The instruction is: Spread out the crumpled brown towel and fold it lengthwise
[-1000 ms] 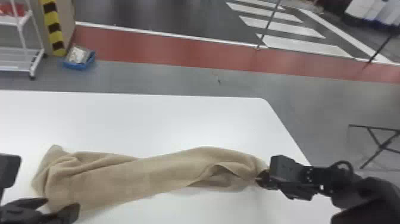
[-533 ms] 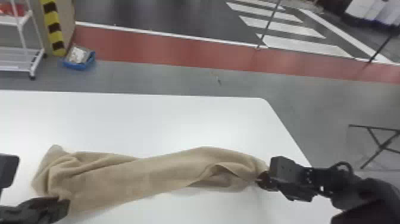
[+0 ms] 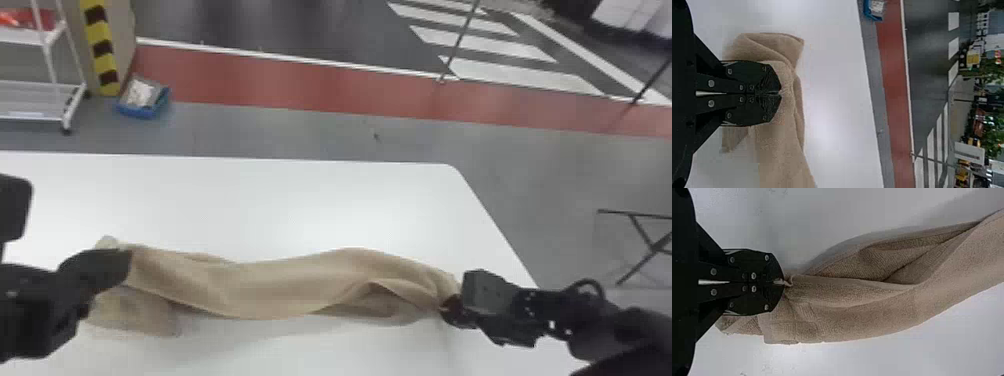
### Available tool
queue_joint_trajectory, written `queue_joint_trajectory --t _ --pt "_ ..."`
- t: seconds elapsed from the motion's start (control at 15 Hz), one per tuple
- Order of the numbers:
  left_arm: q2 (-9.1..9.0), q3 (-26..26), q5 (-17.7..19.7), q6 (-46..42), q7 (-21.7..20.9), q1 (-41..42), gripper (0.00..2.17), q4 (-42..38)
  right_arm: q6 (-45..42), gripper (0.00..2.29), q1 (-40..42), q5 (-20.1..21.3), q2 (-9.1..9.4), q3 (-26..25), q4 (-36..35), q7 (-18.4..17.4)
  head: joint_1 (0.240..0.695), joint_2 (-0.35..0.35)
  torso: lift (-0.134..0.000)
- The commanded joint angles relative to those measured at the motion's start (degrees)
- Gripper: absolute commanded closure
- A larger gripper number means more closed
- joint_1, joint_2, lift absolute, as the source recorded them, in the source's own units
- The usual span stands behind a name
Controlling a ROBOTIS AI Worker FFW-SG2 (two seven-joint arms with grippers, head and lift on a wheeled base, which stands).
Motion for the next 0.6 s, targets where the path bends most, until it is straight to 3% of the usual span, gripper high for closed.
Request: queue_joint_trajectory --t 0.0,0.07,0.2,0.33,0.4,0.53 --pt "-0.70 -13.6 -8.9 -2.5 0.6 -5.8 2.09 5.2 0.0 2.15 0.2 0.4 0.46 0.3 -0.4 0.0 0.695 -0.334 -0.124" --pt "-1.49 -20.1 -13.8 -7.4 1.4 -8.3 2.09 12.2 0.0 2.15 0.5 0.6 0.64 0.6 -0.6 0.0 0.695 -0.350 -0.124" --pt "-4.13 -25.5 -14.5 -14.8 3.4 -12.3 2.09 24.3 0.0 2.15 1.0 0.8 0.90 0.7 -1.2 0.1 0.695 -0.350 -0.124" --pt "-6.33 -27.6 -14.5 -19.2 5.2 -14.1 2.08 32.1 0.2 2.15 1.8 1.0 0.90 0.3 -1.7 0.1 0.695 -0.350 -0.124" --pt "-6.83 -27.6 -14.4 -19.9 6.7 -14.1 1.81 33.1 0.2 2.15 2.1 1.0 0.90 0.0 -1.8 0.1 0.695 -0.350 -0.124" --pt "-5.63 -26.8 -14.6 -21.5 9.7 -11.8 0.19 31.4 0.0 2.15 2.8 1.0 0.90 -0.6 -1.9 0.1 0.695 -0.350 -0.124"
